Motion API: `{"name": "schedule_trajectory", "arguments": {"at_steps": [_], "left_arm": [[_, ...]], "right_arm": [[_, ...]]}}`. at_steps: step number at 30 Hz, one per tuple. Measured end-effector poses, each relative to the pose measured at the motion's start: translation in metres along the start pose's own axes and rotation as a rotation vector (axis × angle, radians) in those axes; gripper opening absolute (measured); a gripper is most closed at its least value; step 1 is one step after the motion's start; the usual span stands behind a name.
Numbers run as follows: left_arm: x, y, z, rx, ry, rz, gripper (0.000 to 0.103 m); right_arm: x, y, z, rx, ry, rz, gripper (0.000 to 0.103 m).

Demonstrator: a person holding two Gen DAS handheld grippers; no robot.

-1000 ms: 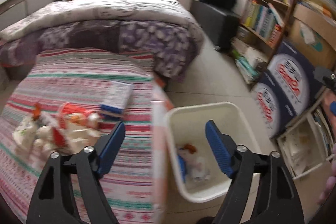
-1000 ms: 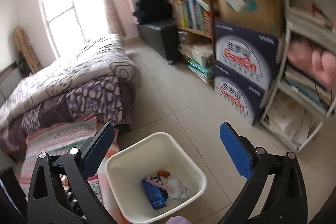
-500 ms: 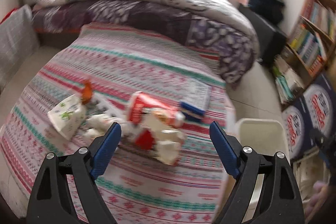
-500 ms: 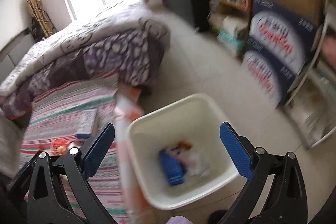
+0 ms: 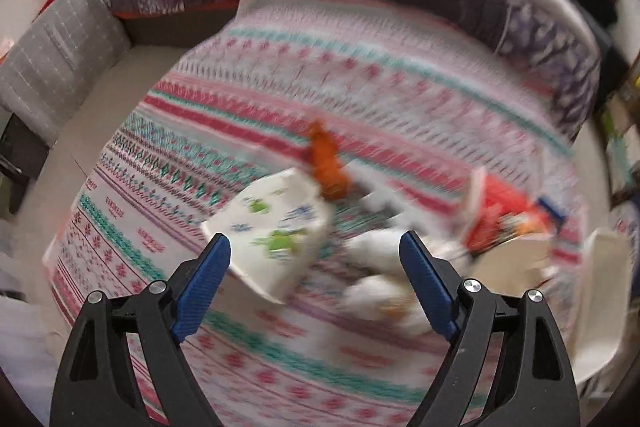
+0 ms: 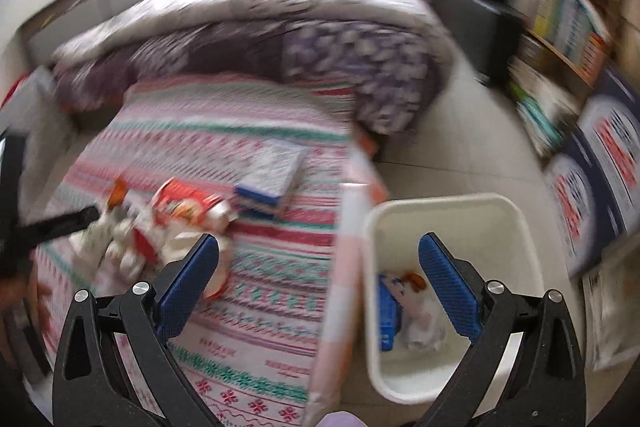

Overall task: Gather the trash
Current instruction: 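Grasp the white paper cup with the left tool while the right tool grasps the red snack bag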

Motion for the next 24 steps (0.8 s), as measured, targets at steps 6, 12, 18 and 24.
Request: {"name": "schedule_trajectory", "arguments": {"at_steps": [6,12,18,24], "left_arm": [[0.036,0.020,-0.015,0.113,0.102,0.010,0.084],[0.043,0.021,-0.007,0.168,0.087,-0.016,0.087],[0.068,0.031,-0.006,0.177,0.133,-0.007,0.089],[0.076,0.036,-0.007,0.136,0.114,-0.086,0.082]], "right_arm": [[0.033,0.072,-0.014,-0.243,0.078,0.162,0.096],[0.066,0.096,-0.026,-0.308,0.153,0.195,0.096],[0.094,0.094,-0.032,-0.255,0.218,0.219,0.096],[0.109,0.108,-0.040,-0.235,0.268,0.258,0.056]]}}
Point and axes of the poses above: each gripper's, at about its wrist camera, not at the fingertips, and x roughly the way its jaws point, y to its left, z to its top, the point moved 10 cm from there along x, roughly the way its jaws point, and after that the axes turned 1 degree about -x, right-handed, at the moved point
